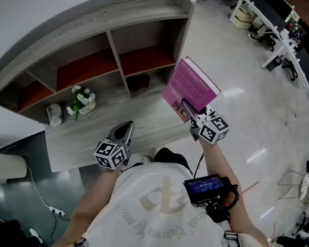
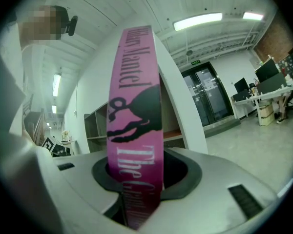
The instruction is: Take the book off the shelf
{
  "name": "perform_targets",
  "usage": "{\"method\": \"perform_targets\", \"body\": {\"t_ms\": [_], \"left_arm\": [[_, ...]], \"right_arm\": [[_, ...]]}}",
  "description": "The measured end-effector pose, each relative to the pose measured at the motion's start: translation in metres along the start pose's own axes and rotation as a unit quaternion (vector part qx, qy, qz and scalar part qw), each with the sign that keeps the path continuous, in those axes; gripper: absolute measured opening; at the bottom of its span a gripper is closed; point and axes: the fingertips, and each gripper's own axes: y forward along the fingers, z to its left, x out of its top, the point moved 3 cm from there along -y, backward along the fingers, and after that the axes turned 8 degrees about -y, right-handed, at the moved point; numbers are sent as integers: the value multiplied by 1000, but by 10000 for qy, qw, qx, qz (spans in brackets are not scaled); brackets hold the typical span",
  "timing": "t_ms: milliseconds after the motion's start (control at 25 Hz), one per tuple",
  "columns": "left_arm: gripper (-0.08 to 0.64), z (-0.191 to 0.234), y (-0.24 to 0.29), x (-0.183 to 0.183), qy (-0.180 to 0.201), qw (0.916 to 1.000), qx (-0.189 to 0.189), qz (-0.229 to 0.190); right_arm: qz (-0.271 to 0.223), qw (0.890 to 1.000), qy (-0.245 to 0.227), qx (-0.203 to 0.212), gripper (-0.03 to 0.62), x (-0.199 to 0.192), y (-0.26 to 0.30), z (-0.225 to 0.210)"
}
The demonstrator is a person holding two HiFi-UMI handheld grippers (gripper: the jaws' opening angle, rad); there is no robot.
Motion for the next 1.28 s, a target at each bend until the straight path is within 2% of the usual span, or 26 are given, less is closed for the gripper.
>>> {"method": "perform_targets", "body": {"t_ms": [680,960,1280], "left_arm": [[2,-6,5,-3,26,9999,-109,30],[2,-4,-1,-10,-47,9999,-104,93],[2,-2,-2,-18,-119,9998,-105,115]], "right_arm": [[343,9993,114,-96,149,-41,-45,24],[453,9987,244,-54,149,-57,-44,37],[563,9982,171,78,149,-62,-40,47]]}}
